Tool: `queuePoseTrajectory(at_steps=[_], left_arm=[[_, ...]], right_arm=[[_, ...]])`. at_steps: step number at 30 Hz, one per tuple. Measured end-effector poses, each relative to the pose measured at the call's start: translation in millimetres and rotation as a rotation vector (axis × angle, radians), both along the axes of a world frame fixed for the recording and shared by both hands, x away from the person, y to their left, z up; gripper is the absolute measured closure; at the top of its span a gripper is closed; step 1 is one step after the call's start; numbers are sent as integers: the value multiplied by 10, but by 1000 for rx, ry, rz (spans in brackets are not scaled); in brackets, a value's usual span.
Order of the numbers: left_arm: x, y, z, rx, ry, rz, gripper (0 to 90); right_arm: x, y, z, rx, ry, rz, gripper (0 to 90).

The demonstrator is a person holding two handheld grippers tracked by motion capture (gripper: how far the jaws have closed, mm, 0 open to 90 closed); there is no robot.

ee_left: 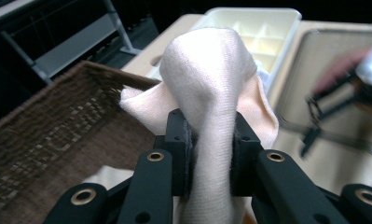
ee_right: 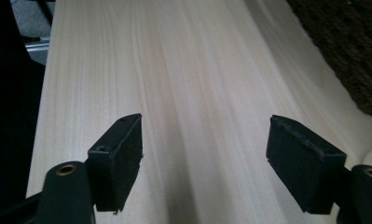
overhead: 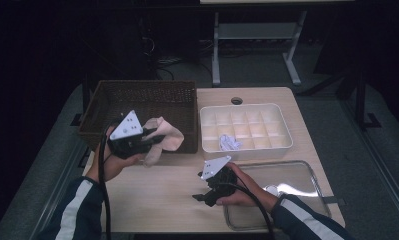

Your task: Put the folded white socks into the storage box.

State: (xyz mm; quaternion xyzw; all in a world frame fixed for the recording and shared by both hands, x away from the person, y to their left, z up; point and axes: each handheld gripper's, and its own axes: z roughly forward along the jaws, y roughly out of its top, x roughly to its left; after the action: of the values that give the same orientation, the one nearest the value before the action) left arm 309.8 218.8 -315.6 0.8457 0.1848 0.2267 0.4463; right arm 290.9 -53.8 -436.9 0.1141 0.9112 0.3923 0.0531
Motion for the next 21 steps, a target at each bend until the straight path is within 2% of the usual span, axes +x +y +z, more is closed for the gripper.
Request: queuePoseTrajectory(at_steps=[4,6,7,8,9,11,15,16,21], left_arm=[[-170,-78,-229,48,20,-32,734],[-207,-103,-346,75,44,-42,734],[-219,-113,-406,107,48,-41,733],[-224,-113,-466,115,59,-44,733],[-225,-109,-525,101,83,-49,733],[-240,-120,-638,107,101,-56,733],[-264,-179,-803,137,144,-78,732],[-257,-196,-834,143,148,-88,732],[-257,-302,-1007,171,184,-131,727]], right_arm=[[28,-26,14,1,-16,-6,263],[29,-29,19,3,-3,-18,264],[33,-31,18,0,-10,-19,264],[33,-33,20,1,-9,-22,270],[34,-35,21,3,-11,-23,276],[36,-41,26,5,-16,-27,284],[60,-51,24,10,-42,-13,300],[52,-49,29,12,-29,-26,302],[57,-64,46,25,-38,-35,314]])
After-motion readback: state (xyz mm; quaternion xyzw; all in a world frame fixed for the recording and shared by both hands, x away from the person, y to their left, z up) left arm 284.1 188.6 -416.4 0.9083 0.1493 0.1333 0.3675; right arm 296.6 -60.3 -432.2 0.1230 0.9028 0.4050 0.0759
